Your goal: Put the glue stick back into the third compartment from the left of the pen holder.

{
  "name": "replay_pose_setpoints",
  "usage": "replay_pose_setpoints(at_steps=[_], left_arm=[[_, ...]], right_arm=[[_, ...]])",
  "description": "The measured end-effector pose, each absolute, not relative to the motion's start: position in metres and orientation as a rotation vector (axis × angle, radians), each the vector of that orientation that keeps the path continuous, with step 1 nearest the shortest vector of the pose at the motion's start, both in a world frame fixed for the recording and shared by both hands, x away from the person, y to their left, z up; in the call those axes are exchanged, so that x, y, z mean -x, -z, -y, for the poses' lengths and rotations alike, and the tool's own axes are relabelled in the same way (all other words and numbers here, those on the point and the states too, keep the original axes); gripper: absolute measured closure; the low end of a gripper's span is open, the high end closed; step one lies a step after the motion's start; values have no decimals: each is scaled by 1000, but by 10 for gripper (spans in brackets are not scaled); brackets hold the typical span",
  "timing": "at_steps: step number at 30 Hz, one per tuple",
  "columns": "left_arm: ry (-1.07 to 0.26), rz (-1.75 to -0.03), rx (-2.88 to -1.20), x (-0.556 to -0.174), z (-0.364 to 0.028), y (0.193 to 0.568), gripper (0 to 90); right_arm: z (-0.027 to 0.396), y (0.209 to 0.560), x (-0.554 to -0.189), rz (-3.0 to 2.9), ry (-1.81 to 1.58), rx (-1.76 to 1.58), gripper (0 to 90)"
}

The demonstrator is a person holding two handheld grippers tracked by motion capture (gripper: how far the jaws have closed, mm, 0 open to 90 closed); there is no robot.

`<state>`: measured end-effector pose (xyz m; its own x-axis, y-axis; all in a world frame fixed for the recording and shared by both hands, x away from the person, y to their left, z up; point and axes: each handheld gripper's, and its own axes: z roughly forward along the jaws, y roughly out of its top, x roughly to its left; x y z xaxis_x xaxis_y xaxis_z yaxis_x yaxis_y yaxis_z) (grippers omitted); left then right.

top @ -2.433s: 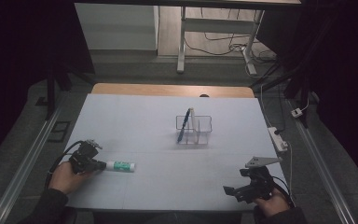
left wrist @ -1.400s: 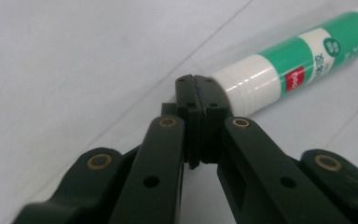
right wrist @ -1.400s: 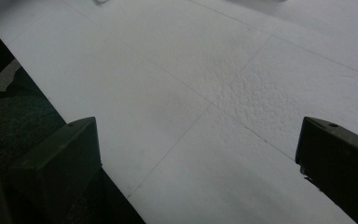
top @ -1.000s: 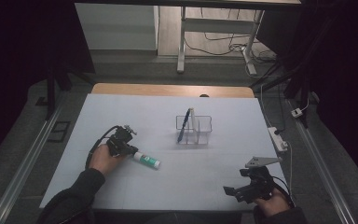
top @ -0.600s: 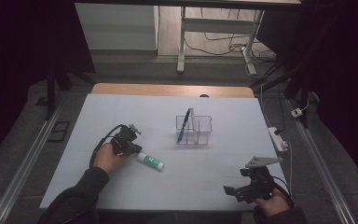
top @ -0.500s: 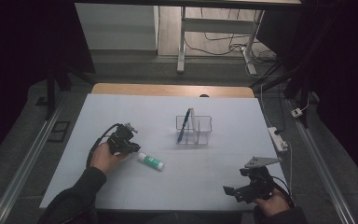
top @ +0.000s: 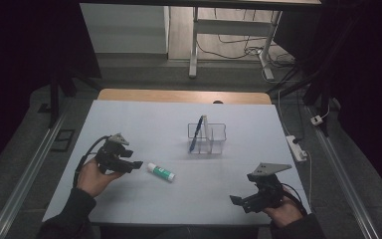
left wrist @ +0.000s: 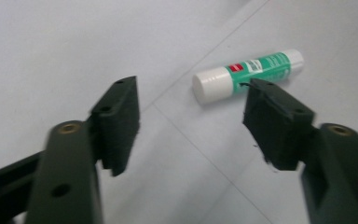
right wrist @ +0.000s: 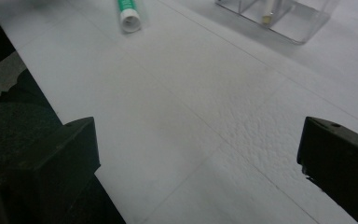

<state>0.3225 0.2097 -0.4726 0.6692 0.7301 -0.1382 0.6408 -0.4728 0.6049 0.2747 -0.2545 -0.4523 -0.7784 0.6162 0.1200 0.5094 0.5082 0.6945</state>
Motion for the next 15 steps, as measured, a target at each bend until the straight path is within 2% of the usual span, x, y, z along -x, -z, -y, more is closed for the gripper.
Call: replay_pose_setpoints(at_steps=[6,15], left_arm=[[-170,-1074,-2196,-301,-220,471,218],[-138,-1088,-2132,-273,-235,472,112]], right_arm=[[238,450,-281,-2644,-1116,-897,0],[201,450,-296,-2708,-1100,-794,0]])
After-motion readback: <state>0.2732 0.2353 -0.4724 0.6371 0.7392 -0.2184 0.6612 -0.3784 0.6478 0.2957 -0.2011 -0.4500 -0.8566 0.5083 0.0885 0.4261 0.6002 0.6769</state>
